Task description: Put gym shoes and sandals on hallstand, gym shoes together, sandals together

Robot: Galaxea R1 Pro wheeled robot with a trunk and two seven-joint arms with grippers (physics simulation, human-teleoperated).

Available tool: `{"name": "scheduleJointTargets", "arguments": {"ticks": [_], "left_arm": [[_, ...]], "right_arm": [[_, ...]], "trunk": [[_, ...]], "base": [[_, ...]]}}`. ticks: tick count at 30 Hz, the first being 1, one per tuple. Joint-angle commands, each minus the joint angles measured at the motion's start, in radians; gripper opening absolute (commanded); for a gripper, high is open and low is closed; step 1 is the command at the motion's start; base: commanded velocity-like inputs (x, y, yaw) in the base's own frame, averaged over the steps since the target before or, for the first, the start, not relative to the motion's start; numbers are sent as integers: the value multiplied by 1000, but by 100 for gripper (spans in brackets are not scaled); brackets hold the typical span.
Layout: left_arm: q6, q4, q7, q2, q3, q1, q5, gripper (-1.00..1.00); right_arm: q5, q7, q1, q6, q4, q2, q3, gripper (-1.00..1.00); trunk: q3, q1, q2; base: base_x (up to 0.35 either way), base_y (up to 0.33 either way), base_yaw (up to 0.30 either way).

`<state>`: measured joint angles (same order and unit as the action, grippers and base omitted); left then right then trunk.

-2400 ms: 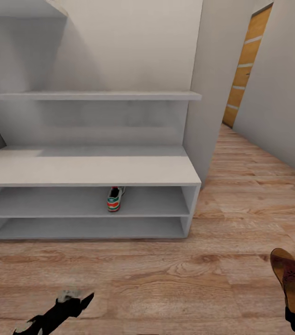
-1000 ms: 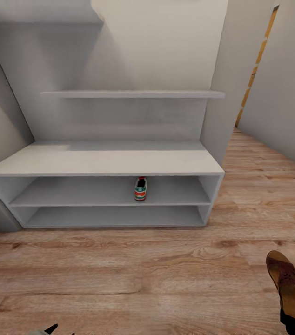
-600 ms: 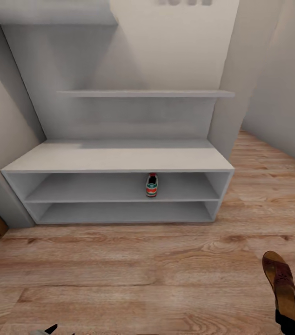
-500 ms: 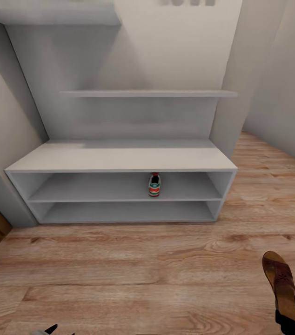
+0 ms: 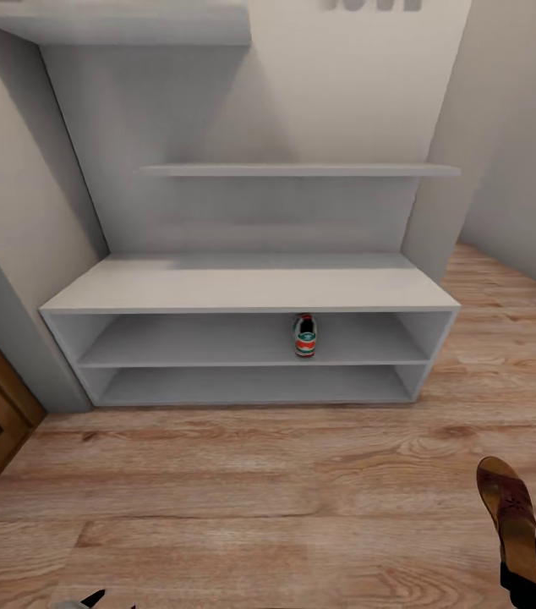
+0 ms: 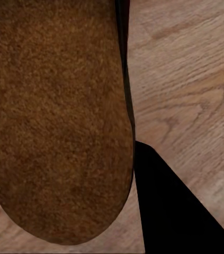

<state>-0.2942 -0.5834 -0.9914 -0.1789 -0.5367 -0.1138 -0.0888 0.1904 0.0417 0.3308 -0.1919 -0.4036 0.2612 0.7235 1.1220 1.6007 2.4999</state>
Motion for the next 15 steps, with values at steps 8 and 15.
{"name": "scheduleJointTargets", "arguments": {"ticks": [8, 15], "left_arm": [[-5, 0, -4, 1, -6, -1, -9, 100], [-5, 0, -4, 1, -6, -1, -9, 100]], "right_arm": [[6, 3, 2, -3, 0, 0, 8, -100], [6, 3, 1, -3, 0, 0, 8, -100]], "trunk": [[1, 0, 0], [1, 0, 0]], "base": [[0, 303, 0], [-32, 303, 0]]}}
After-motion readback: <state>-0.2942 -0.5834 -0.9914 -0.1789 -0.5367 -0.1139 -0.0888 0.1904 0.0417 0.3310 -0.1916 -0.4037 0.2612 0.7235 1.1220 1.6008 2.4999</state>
